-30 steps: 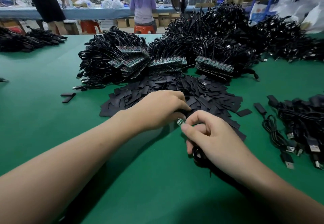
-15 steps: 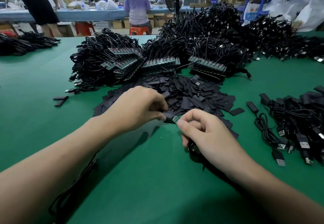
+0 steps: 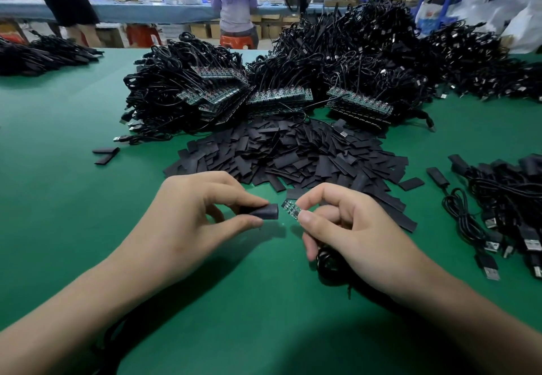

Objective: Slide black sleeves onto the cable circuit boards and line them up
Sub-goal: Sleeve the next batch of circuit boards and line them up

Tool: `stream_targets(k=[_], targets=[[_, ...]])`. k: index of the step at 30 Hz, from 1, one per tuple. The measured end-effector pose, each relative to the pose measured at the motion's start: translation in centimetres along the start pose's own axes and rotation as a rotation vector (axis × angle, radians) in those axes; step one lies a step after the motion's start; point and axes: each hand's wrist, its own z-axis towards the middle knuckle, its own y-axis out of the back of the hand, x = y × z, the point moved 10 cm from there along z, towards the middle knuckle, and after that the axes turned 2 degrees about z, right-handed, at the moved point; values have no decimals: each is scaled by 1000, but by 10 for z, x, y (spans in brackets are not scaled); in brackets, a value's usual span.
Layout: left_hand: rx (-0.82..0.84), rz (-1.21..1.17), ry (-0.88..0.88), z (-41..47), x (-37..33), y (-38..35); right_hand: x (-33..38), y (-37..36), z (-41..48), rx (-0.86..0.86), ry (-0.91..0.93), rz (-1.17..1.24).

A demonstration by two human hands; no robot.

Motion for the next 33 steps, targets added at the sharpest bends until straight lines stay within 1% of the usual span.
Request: stream_targets(k=[8, 13, 17, 19, 22, 26, 33], targets=[[-1, 38, -67, -7, -3, -1, -4, -9, -1, 45, -67, 53], [9, 164, -205, -12, -13, 0, -4, -12, -4, 119, -109, 45], [51, 173, -306, -13, -18, -5, -6, -12, -5, 148, -133, 64], [59, 200, -329, -12, -19, -6, -6, -11, -5, 143, -138, 104], [66, 200, -328, -12, -20, -5, -5, -11, -5, 143, -129, 122], [92, 138, -273, -14, -18, -7, -2, -14, -6, 175, -109, 44], [59, 106, -224, -12, -17, -8, -3, -14, -7, 190, -122, 11]])
